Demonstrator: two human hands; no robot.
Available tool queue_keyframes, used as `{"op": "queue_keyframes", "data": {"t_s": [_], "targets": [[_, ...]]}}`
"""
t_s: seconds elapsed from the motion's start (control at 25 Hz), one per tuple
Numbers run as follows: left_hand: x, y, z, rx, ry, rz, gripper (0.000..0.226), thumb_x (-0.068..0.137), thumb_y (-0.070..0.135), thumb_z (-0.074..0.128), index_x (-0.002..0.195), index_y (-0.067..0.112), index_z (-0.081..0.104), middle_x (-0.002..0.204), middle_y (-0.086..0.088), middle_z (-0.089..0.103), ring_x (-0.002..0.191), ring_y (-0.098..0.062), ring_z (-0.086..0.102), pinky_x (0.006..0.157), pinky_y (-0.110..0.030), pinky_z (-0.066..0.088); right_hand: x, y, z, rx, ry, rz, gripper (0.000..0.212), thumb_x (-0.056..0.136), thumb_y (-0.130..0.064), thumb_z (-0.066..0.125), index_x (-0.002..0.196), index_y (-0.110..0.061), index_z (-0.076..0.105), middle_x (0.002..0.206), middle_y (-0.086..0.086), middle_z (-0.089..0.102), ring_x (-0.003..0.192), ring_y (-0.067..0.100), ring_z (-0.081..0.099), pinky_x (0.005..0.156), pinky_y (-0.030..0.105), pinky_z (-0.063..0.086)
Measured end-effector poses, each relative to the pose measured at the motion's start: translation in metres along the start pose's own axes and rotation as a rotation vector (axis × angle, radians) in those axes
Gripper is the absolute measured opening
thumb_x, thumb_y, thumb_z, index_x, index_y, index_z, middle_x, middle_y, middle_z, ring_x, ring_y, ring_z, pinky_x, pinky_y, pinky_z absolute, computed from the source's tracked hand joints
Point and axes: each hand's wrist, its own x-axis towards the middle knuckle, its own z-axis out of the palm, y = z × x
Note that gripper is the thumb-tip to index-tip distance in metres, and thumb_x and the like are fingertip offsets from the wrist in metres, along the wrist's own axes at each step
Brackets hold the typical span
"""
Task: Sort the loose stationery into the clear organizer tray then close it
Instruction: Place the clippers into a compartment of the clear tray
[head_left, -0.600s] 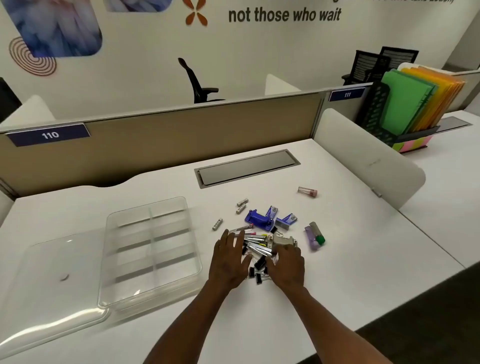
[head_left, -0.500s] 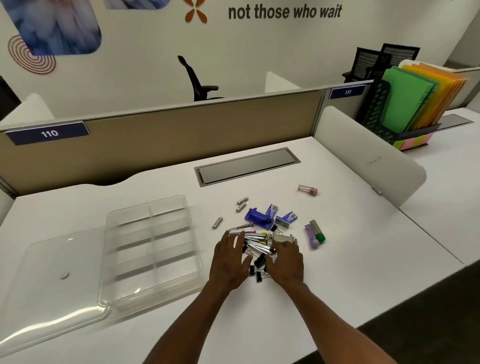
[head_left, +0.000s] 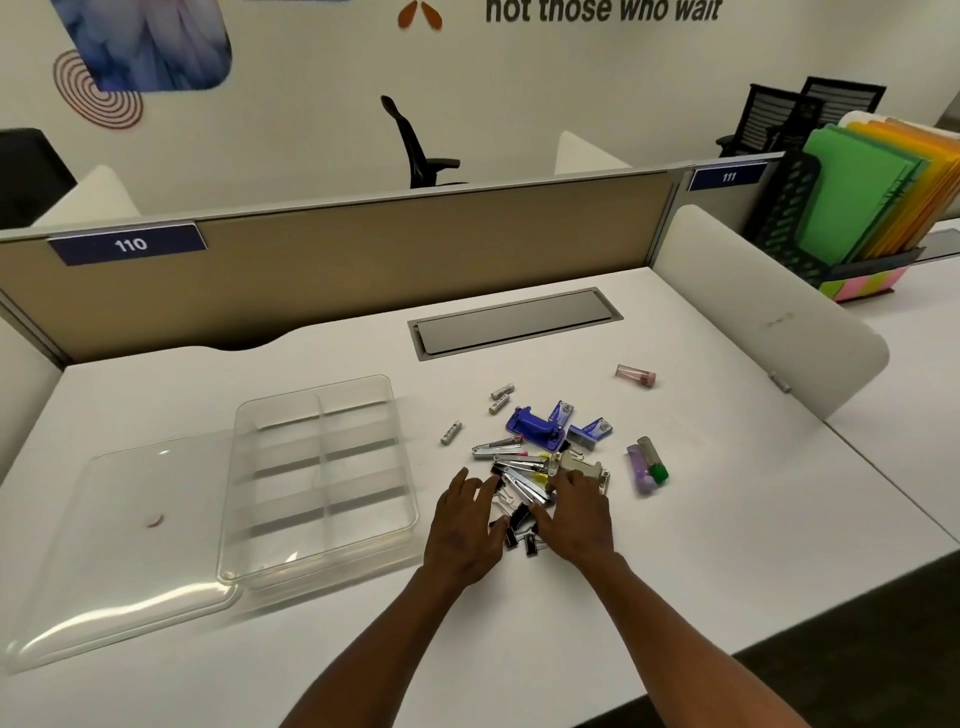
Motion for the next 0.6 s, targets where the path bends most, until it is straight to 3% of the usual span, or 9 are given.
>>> {"op": "queue_keyframes", "data": {"t_s": [0.2, 0.36, 0.48, 0.6], "targets": [[-0.005, -0.002, 0.002, -0.042, 0.026, -0.016, 0.062, 0.095, 0.041, 0.049, 0.151, 0.019, 0.033, 0.149, -0.004, 0.043, 0.149, -0.022, 0.019, 0.118, -0.034, 0.022, -0.002, 0.003, 0.001, 0.079, 0.043, -0.150, 0.036, 0.088, -0.036, 0.070, 0.119, -0.018, 0.066, 0.116, 0.003, 0.065, 0.111, 0.022, 0.055, 0.093, 0.032, 0.043], [-0.010, 0.003, -0.003, -0.152, 0.042, -0.070, 0.061, 0.095, 0.041, 0.051, 0.151, 0.022, 0.033, 0.152, -0.003, 0.040, 0.144, -0.019, 0.028, 0.116, -0.030, 0.025, 0.002, -0.004, -0.006, 0.361, 0.159, -0.066, 0.032, 0.075, -0.025, 0.085, 0.103, -0.014, 0.075, 0.100, 0.003, 0.069, 0.085, 0.012, 0.062, 0.075, 0.015, 0.046], [-0.011, 0.008, -0.012, -0.242, 0.078, -0.082, 0.062, 0.094, 0.037, 0.054, 0.151, 0.025, 0.032, 0.151, 0.000, 0.040, 0.139, -0.016, 0.035, 0.113, -0.027, 0.031, 0.003, -0.019, -0.013, 0.605, 0.241, 0.036, 0.021, 0.070, -0.020, 0.087, 0.087, -0.021, 0.075, 0.087, -0.002, 0.072, 0.076, 0.005, 0.068, 0.070, 0.015, 0.055], [-0.008, 0.012, -0.023, -0.307, 0.147, -0.050, 0.065, 0.094, 0.031, 0.058, 0.152, 0.027, 0.031, 0.154, 0.002, 0.037, 0.141, -0.013, 0.032, 0.114, -0.027, 0.032, 0.002, -0.041, -0.020, 0.816, 0.210, 0.164, 0.016, 0.070, -0.026, 0.086, 0.080, -0.028, 0.074, 0.079, -0.008, 0.075, 0.074, 0.009, 0.072, 0.069, 0.018, 0.058]]}}
